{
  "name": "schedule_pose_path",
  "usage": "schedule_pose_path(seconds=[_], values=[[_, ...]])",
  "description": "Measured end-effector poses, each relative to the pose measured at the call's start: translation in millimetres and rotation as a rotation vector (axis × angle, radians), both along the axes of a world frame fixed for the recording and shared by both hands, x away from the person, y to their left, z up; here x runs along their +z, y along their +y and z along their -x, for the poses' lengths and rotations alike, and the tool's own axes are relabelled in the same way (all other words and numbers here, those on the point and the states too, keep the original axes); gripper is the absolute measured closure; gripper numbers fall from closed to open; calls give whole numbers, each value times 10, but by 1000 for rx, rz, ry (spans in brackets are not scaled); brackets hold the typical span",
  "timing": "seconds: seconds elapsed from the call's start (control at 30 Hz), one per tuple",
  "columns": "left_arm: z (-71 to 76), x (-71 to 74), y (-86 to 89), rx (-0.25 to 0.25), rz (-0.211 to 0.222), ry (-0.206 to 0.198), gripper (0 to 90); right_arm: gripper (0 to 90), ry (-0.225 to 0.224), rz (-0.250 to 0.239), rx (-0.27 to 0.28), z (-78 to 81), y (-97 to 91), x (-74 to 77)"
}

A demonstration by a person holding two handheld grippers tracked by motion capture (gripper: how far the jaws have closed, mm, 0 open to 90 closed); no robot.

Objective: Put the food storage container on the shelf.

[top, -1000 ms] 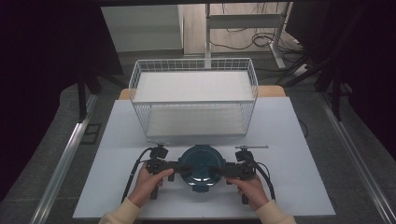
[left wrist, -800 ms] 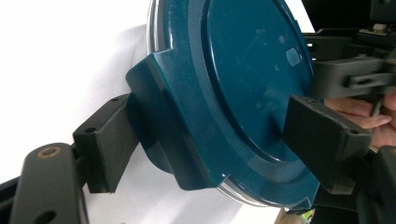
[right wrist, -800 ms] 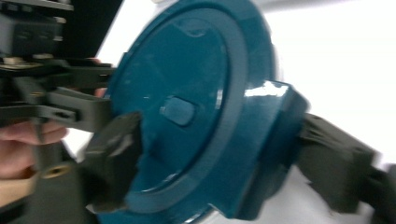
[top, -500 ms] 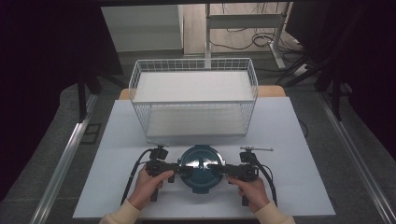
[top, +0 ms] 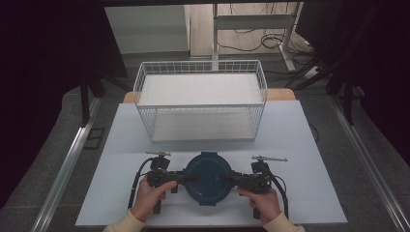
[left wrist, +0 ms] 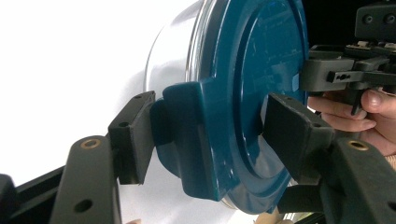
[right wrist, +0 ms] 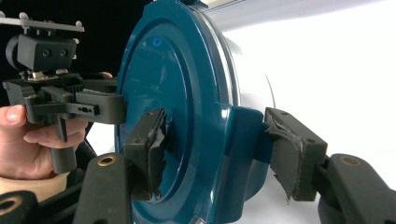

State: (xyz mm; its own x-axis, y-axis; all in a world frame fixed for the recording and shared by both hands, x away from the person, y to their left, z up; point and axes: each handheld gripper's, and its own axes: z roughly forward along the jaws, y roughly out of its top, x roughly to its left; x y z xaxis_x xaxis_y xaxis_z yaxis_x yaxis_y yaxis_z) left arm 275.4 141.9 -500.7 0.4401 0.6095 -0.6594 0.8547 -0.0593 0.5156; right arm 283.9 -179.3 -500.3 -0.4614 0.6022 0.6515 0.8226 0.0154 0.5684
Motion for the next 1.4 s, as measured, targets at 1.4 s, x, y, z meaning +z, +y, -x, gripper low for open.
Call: schedule_pose_path(seconds=[1.4], values=[[148,530,-1,20,-34,-227,382,413,-276,29,52,99,40,506]])
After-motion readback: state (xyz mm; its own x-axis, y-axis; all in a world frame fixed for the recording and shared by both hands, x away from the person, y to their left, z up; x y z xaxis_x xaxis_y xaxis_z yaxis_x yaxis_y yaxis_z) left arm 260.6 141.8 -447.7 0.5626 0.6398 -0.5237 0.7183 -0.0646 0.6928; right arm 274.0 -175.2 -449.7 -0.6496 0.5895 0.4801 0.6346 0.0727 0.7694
